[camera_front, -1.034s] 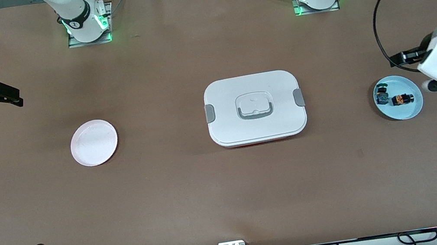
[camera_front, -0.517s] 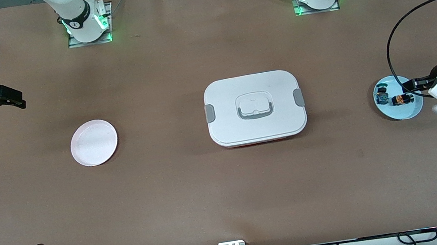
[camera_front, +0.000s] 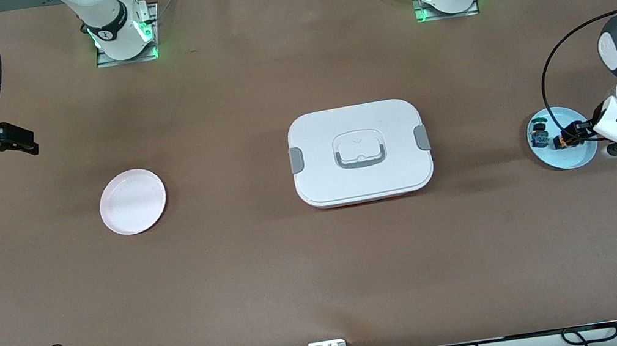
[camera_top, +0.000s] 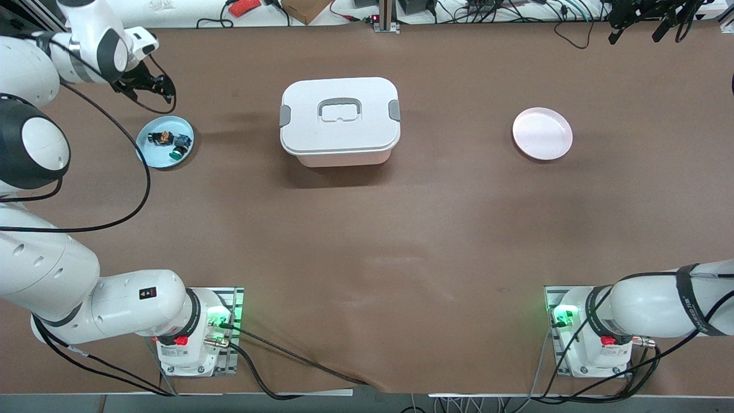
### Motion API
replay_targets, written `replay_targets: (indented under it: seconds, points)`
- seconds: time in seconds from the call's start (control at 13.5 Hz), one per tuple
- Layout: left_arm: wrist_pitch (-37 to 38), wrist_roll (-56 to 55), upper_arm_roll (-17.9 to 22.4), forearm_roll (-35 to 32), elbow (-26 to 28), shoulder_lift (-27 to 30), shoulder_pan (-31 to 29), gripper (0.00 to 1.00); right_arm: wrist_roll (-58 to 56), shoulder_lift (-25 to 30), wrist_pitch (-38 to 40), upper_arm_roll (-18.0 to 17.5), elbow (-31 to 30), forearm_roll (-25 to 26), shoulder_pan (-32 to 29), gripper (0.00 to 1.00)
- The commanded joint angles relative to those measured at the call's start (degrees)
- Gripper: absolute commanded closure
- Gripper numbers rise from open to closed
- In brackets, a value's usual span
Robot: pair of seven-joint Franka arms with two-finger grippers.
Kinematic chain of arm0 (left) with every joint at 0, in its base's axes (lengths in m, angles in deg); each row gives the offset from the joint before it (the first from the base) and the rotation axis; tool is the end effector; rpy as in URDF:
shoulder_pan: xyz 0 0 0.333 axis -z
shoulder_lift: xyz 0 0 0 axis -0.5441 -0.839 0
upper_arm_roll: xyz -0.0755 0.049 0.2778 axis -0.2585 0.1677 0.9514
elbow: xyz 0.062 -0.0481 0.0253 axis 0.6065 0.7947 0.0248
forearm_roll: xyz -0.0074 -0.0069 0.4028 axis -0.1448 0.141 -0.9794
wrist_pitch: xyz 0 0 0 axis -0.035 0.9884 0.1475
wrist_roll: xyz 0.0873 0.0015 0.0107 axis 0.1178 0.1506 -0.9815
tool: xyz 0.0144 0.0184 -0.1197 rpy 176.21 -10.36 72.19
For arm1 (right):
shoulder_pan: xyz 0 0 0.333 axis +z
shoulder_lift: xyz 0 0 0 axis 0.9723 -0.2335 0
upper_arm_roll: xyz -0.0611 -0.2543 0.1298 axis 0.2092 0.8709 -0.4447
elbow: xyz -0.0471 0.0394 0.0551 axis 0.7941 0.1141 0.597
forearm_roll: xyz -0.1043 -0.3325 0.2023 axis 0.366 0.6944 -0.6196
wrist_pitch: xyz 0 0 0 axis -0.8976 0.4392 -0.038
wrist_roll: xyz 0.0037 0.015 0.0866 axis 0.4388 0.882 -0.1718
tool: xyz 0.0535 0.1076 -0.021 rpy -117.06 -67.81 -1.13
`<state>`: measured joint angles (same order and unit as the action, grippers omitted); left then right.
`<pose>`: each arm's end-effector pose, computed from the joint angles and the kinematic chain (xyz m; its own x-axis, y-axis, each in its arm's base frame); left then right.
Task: Transfer orange switch to right arm and place
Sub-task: 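Move the left gripper over the light-blue plate toward the orange switch, then lower the left gripper and close it on the orange switch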
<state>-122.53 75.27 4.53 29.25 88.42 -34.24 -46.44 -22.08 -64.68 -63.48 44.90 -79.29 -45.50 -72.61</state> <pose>0.5798 0.1414 0.2582 0.9991 0.0123 0.0398 0.0176 -0.9907 -0.1352 0.5657 0.0054 0.5258 0.9955 0.0126 -0.0936 0.0148 -0.9996 0.0225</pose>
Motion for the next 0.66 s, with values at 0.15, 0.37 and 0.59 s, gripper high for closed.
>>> replay_targets:
  seconds: [0.15,0.37,0.59]
  points:
    - [-6.68,3.33,-0.98,-0.94,3.75,-2.59,-3.66,0.00,-0.01,-0.23,0.48,-0.11,0.74,-0.18,-0.37,0.00]
    - [-6.77,2.90,-0.98,-0.41,3.75,-4.35,-3.84,0.01,-0.18,-0.24,0.58,-0.11,0.74,-0.09,-0.37,0.00]
    - [-6.77,2.90,-1.16,-0.32,3.32,-6.29,-5.69,0.01,-0.18,-0.67,0.31,-0.20,0.74,-0.18,-0.28,0.00]
